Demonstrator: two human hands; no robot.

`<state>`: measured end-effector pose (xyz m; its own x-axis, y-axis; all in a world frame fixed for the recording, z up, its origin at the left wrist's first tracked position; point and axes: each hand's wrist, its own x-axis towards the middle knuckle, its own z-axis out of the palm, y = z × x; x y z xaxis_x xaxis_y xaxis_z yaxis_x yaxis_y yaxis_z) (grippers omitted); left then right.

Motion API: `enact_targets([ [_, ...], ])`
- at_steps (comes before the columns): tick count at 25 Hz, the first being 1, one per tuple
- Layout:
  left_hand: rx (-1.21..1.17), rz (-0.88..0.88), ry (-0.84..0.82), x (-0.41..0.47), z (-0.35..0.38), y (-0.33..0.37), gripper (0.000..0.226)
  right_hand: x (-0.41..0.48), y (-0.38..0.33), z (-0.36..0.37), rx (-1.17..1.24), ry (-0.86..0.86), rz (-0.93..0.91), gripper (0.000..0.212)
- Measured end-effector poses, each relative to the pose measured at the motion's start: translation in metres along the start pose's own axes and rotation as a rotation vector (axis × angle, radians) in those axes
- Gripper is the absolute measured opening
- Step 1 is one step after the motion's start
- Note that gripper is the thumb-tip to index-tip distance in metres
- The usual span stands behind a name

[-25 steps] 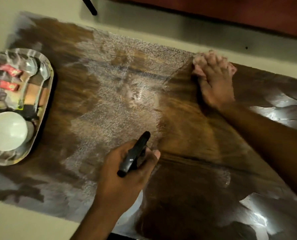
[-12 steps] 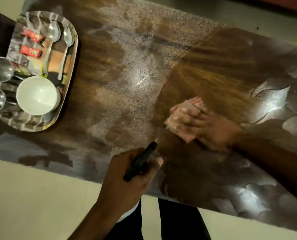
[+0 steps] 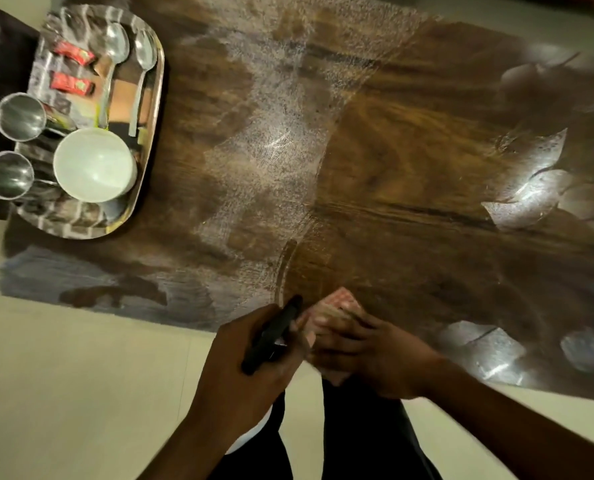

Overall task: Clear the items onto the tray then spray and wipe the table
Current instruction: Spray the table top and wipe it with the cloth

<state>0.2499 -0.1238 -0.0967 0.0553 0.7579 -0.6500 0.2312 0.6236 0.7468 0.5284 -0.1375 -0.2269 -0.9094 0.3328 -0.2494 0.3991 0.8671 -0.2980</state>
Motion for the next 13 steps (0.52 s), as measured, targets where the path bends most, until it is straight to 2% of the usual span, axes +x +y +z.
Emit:
enact_targets([
  [1, -0.016, -0.01, 0.0, -0.004, -0.003, -0.005, 0.027, -0.027, 0.01, 0.003, -0.028, -0.037, 0.024, 0.082],
  [2, -0.027, -0.015, -0.002, -0.009, -0.004, -0.009, 0.021, -0.05, 0.019, 0.005, -0.012, -0.026, 0.162, 0.082],
  [4, -0.006, -0.019, -0.002, -0.015, -0.008, -0.016, 0.009, -0.064, 0.02, 0.004, 0.151, 0.169, 0.655, 0.073],
  [6, 0.003, -0.013, 0.003, -0.018, -0.01, -0.022, 0.011, -0.021, -0.005, 0.002, 0.357, 0.445, 1.249, 0.064],
  [7, -0.011, -0.009, 0.012, -0.02, -0.01, -0.023, 0.014, 0.014, -0.025, 0.0, 0.43, 0.534, 1.468, 0.063],
  [8, -0.026, -0.001, 0.031, -0.023, -0.01, -0.023, 0.016, 0.05, -0.048, -0.001, 0.466, 0.57, 1.561, 0.065],
  [9, -0.028, 0.008, 0.055, -0.024, -0.011, -0.023, 0.017, 0.081, -0.073, 0.0, 0.489, 0.558, 1.544, 0.067],
  [10, -0.014, 0.022, 0.071, -0.026, -0.011, -0.024, 0.017, 0.102, -0.098, 0.003, 0.494, 0.526, 1.442, 0.071],
  [13, -0.003, 0.063, 0.107, -0.029, -0.01, -0.029, 0.017, 0.077, -0.133, 0.028, 0.34, 0.357, 0.896, 0.079],
])
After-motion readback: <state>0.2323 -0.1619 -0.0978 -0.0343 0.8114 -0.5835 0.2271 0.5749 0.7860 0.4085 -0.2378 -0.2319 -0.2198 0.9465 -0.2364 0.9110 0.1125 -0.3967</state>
